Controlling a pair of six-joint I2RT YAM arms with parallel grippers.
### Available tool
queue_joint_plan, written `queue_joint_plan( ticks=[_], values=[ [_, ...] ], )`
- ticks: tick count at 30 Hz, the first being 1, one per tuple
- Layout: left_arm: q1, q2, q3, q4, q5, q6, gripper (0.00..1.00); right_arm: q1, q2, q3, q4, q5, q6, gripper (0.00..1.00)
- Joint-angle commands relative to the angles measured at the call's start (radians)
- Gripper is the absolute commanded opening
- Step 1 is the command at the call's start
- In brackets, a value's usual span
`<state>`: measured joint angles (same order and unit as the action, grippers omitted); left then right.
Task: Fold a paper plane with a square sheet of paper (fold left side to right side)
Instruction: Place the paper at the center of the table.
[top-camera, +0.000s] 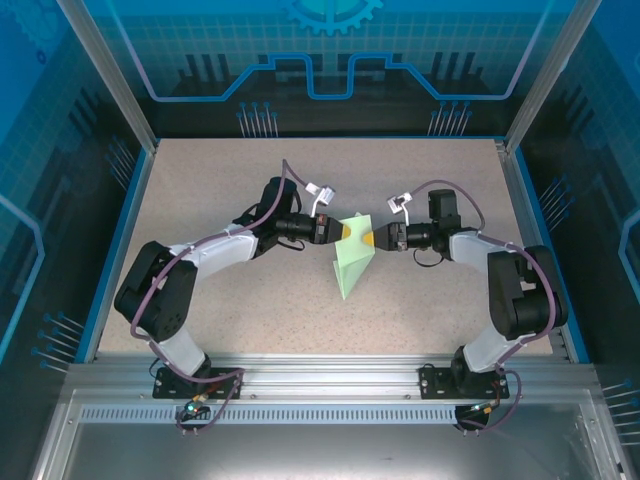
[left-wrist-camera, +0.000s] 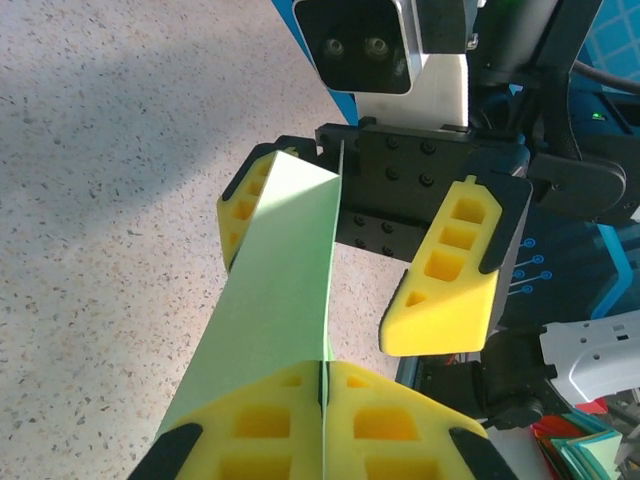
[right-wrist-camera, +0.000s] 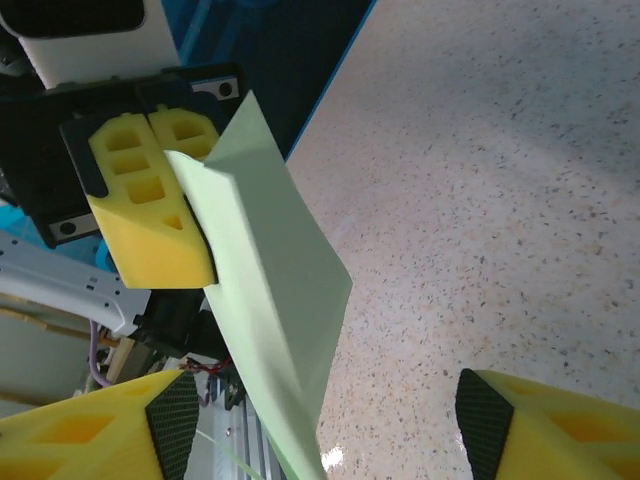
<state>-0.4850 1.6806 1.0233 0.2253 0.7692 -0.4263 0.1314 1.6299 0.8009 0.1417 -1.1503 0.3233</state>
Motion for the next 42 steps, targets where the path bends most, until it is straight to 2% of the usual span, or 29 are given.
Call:
queue_joint_plan(
  ticks=[1,7,9,11,12,13,14,16,17,19,22,24,29,32,36,42],
  values=[
    [0.007,-0.012,-0.009,-0.022,0.048,0.043,0.04,0.007,0.027,0.027,-0.030,-0.064,-0.032,0.63],
    [0.007,-0.001,-0.002,-0.043,0.030,0.050,0.05,0.007,0.040,0.040,-0.064,-0.069,-0.050,0.38],
    [0.006,0.003,0.002,-0.056,0.006,0.054,0.09,0.007,0.042,0.044,-0.073,-0.065,-0.051,0.25],
    [0.009,0.003,0.013,-0.089,-0.049,0.057,0.19,0.007,0.047,0.049,-0.086,-0.044,-0.037,0.09],
    [0.010,-0.001,0.021,-0.111,-0.076,0.061,0.25,0.008,0.051,0.053,-0.095,-0.022,-0.025,0.06],
    [0.013,-0.007,0.024,-0.128,-0.111,0.062,0.40,0.007,0.054,0.056,-0.108,-0.008,-0.022,0.04],
    [0.016,-0.019,0.026,-0.150,-0.164,0.056,0.45,0.007,0.057,0.057,-0.115,0.000,-0.017,0.02],
    [0.023,-0.058,0.025,-0.179,-0.226,0.064,0.47,0.008,0.067,0.062,-0.142,0.043,0.009,0.00],
    [0.023,-0.085,0.026,-0.213,-0.295,0.069,0.53,0.009,0.076,0.064,-0.149,0.050,0.024,0.00],
    [0.024,-0.147,0.023,-0.273,-0.397,0.079,0.58,0.011,0.090,0.067,-0.173,0.092,0.064,0.00],
    [0.016,-0.249,-0.001,-0.330,-0.505,0.083,0.61,0.008,0.108,0.067,-0.198,0.171,0.110,0.01],
    [-0.017,-0.312,-0.010,-0.399,-0.581,0.112,0.61,0.001,0.132,0.073,-0.231,0.251,0.159,0.02],
    [-0.172,-0.380,-0.027,-0.542,-0.695,0.156,0.61,0.003,0.156,0.040,-0.143,0.283,0.262,0.04],
    [-0.286,-0.352,-0.055,-0.562,-0.762,0.129,0.61,0.003,0.169,0.042,-0.140,0.311,0.294,0.04],
    [-0.431,-0.232,-0.064,-0.513,-0.879,0.072,0.61,0.005,0.178,0.037,-0.111,0.333,0.364,0.05],
    [-0.537,0.039,0.154,-0.645,-1.065,0.086,0.62,0.026,0.182,0.065,-0.161,0.342,0.341,0.05]
  ],
)
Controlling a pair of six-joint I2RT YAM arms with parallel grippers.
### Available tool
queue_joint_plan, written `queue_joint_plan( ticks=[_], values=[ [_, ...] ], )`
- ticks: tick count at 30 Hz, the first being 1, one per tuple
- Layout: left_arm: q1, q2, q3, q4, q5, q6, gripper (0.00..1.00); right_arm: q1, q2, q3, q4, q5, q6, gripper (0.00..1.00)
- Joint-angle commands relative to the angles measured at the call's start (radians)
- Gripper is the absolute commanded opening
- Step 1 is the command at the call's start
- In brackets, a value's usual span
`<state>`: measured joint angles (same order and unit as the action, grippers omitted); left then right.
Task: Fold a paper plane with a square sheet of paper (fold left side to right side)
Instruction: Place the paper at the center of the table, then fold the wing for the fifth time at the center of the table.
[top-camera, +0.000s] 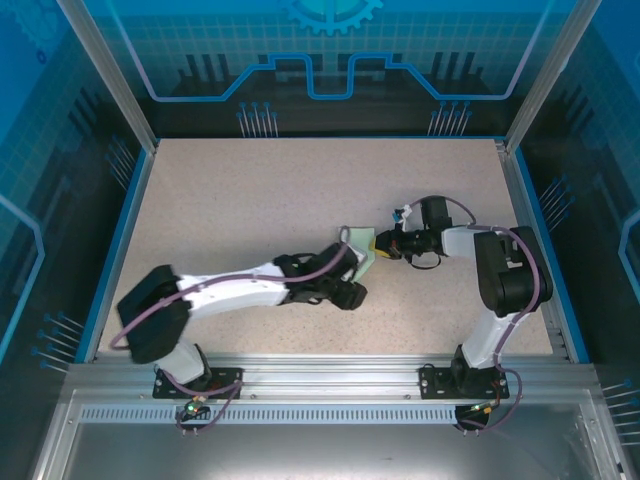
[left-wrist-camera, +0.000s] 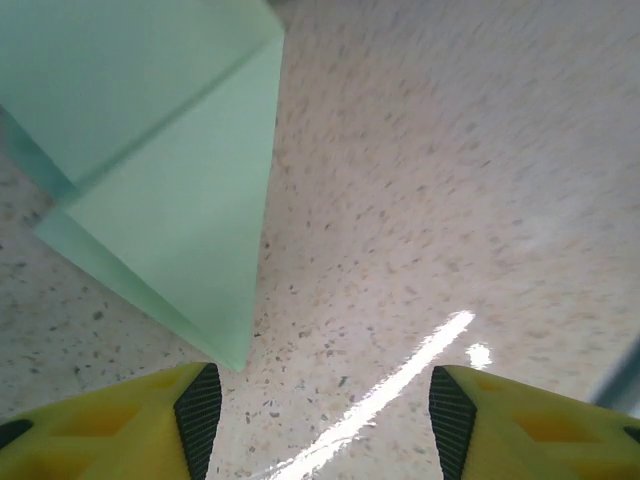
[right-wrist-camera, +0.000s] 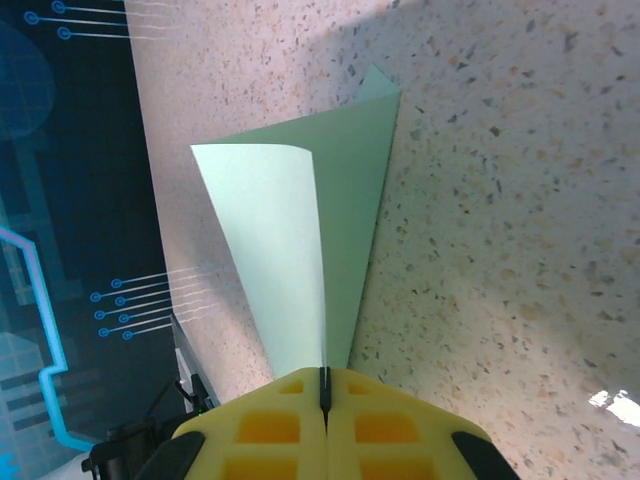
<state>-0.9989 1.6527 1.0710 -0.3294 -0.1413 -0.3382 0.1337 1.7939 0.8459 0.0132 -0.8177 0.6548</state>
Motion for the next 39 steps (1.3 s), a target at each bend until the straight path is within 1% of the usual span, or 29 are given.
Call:
queue_joint_plan(
  ticks=[1,4,9,12,17,30,37,39],
  values=[
    [-0.032,0.098,0.137,-0.122,-0.185,-0.003,0.62,0.026,0.019,0.022,-0.036,0.010,0.007,0.05],
    [-0.047,0.173,0.197,-0.177,-0.255,-0.014,0.62,0.035,0.024,0.027,-0.044,0.016,0.005,0.06],
    [-0.048,0.251,0.254,-0.225,-0.322,-0.041,0.62,0.048,0.035,0.028,-0.060,0.016,-0.005,0.06],
    [-0.049,0.301,0.297,-0.265,-0.349,-0.044,0.61,0.055,0.040,0.067,-0.085,0.027,-0.017,0.06],
    [-0.049,0.343,0.304,-0.268,-0.354,-0.050,0.57,0.068,0.044,0.088,-0.118,0.042,-0.027,0.07],
    [-0.049,0.398,0.315,-0.282,-0.390,-0.064,0.47,0.091,0.070,0.139,-0.207,0.057,-0.068,0.11],
    [-0.049,0.393,0.318,-0.281,-0.396,-0.066,0.44,0.096,0.069,0.146,-0.220,0.056,-0.073,0.12],
    [-0.049,0.392,0.318,-0.280,-0.396,-0.065,0.42,0.095,0.072,0.153,-0.223,0.048,-0.073,0.14]
  ],
)
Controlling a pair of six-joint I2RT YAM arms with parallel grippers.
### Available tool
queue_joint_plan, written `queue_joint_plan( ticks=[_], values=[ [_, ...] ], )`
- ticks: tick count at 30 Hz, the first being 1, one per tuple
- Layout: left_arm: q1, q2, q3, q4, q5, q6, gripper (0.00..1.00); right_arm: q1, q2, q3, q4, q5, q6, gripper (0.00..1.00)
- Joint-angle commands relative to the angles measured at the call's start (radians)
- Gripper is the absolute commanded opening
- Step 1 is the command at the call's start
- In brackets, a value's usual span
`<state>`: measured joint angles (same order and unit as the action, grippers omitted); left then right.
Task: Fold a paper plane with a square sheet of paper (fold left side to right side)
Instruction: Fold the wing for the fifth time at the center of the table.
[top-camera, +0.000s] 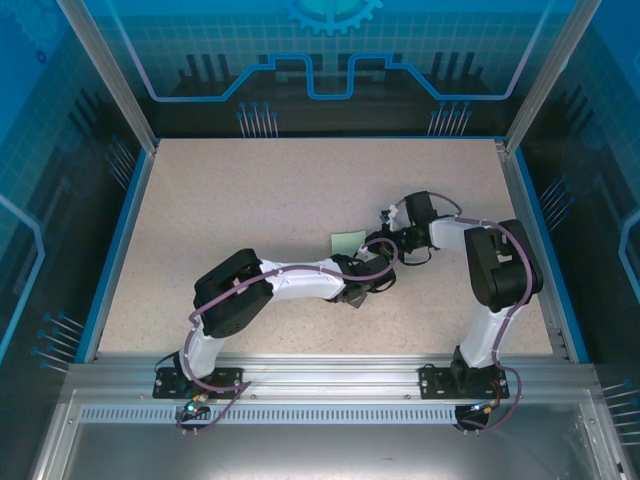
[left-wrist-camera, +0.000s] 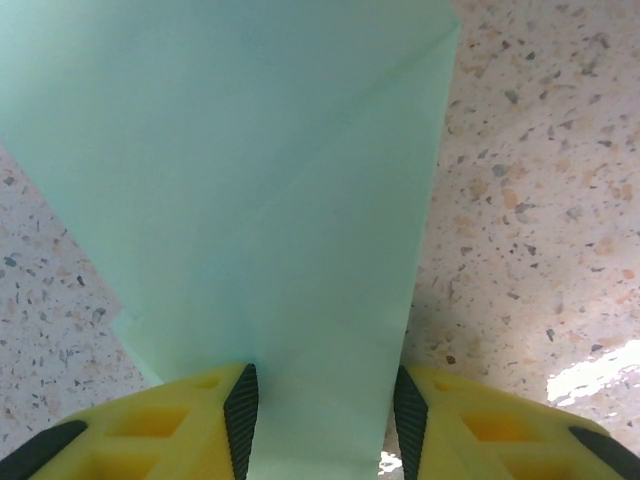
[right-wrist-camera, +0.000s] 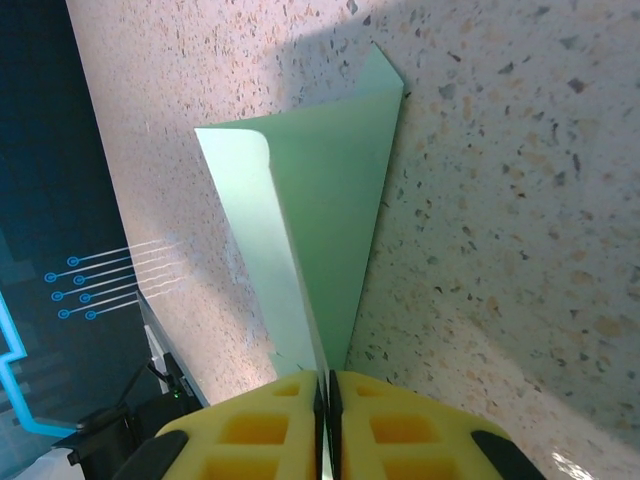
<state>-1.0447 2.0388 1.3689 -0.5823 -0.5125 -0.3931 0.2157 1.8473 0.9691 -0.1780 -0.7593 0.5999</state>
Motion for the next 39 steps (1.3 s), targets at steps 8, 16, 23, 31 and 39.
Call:
queue_joint_plan(
  ticks=[8,16,23,31,39],
  values=[
    [-0.003,0.016,0.016,-0.019,-0.025,-0.011,0.28,0.016,0.013,0.045,-0.051,-0.005,-0.022,0.21],
    [0.002,-0.009,0.003,-0.014,-0.035,-0.025,0.18,0.006,-0.003,0.052,-0.080,0.006,-0.048,0.32],
    [0.014,-0.065,0.003,-0.004,0.011,-0.011,0.06,-0.056,-0.099,0.024,-0.100,0.022,-0.078,0.55],
    [0.100,-0.160,-0.074,0.101,0.259,-0.020,0.00,-0.145,-0.240,-0.063,-0.124,0.091,-0.134,0.74],
    [0.208,-0.231,-0.246,0.347,0.583,-0.099,0.00,-0.123,-0.253,-0.171,-0.010,0.088,-0.122,0.77]
  ],
)
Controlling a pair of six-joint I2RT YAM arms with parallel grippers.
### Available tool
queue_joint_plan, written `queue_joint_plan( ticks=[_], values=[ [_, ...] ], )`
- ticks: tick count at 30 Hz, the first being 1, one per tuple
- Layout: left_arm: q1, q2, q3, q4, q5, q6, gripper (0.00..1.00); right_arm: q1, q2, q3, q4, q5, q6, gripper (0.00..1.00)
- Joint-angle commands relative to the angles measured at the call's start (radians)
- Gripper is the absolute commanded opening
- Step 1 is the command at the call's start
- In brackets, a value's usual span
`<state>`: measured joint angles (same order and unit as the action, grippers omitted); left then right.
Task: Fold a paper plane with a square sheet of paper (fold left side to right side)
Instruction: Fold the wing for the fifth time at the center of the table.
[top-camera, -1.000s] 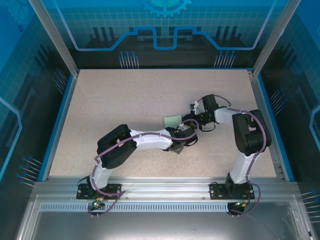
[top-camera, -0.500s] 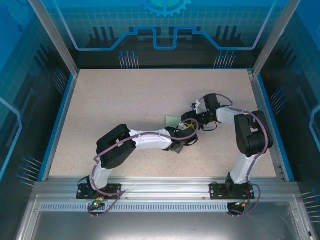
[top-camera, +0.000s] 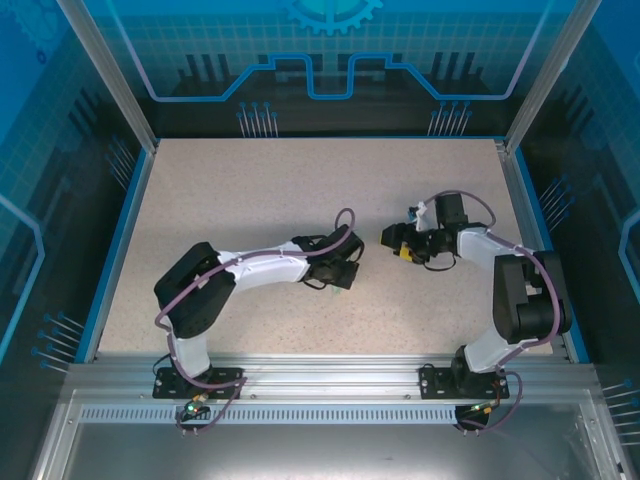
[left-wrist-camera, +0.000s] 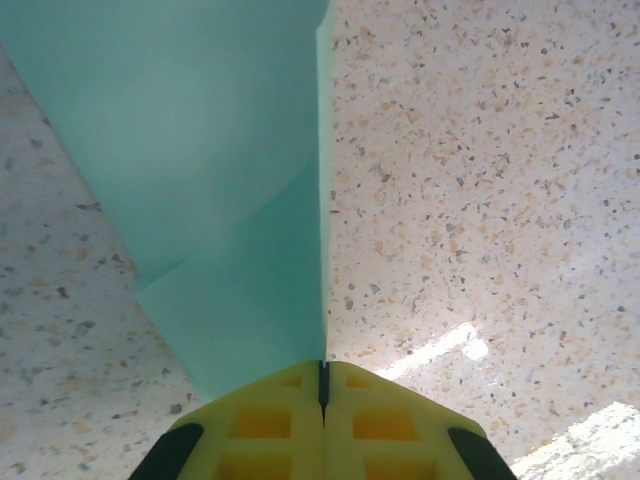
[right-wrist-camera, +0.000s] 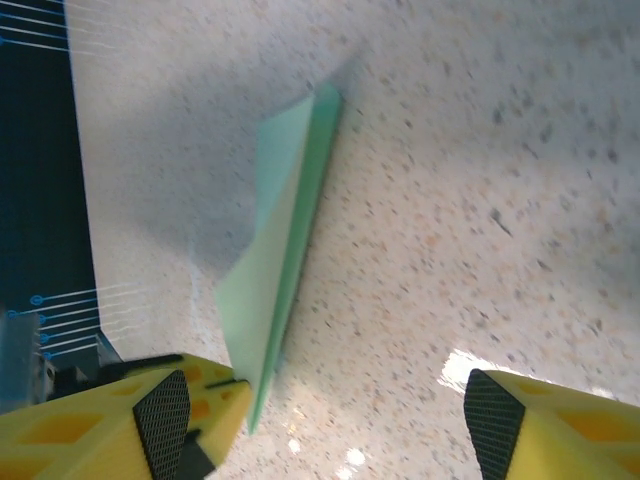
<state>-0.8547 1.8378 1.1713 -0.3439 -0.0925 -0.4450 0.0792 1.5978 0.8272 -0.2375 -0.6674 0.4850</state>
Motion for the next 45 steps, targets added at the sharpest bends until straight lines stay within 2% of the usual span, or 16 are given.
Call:
queue_joint_plan(
  ticks=[1,6,13,16,22,33,36,39,42,45],
  values=[
    [0.028,-0.031,-0.065,0.134,0.196,-0.058,0.00,0.024,-0.002,-0.039,0.065,-0.006,0.002,0.77],
    [0.063,-0.035,-0.119,0.223,0.281,-0.086,0.00,0.070,0.026,-0.038,0.123,-0.022,0.084,0.81],
    [0.071,-0.024,-0.128,0.247,0.314,-0.093,0.00,0.130,0.160,0.095,0.082,-0.008,0.280,0.78],
    [0.070,-0.024,-0.132,0.250,0.317,-0.093,0.00,0.165,0.205,0.154,0.024,0.017,0.298,0.75],
    [0.070,-0.025,-0.139,0.253,0.317,-0.088,0.00,0.189,0.248,0.179,-0.037,0.051,0.314,0.62],
    [0.068,-0.040,-0.161,0.245,0.311,0.001,0.00,0.200,0.278,0.197,-0.078,0.038,0.300,0.27],
    [0.067,-0.044,-0.172,0.246,0.309,0.032,0.01,0.201,0.276,0.202,-0.090,0.038,0.295,0.22],
    [0.060,-0.056,-0.174,0.229,0.290,0.062,0.07,0.200,0.274,0.204,-0.098,0.038,0.290,0.20],
    [0.042,-0.080,-0.177,0.211,0.260,0.082,0.17,0.200,0.275,0.204,-0.098,0.030,0.288,0.16],
    [0.015,-0.105,-0.168,0.180,0.210,0.093,0.34,0.204,0.271,0.205,-0.101,0.026,0.289,0.09]
  ],
)
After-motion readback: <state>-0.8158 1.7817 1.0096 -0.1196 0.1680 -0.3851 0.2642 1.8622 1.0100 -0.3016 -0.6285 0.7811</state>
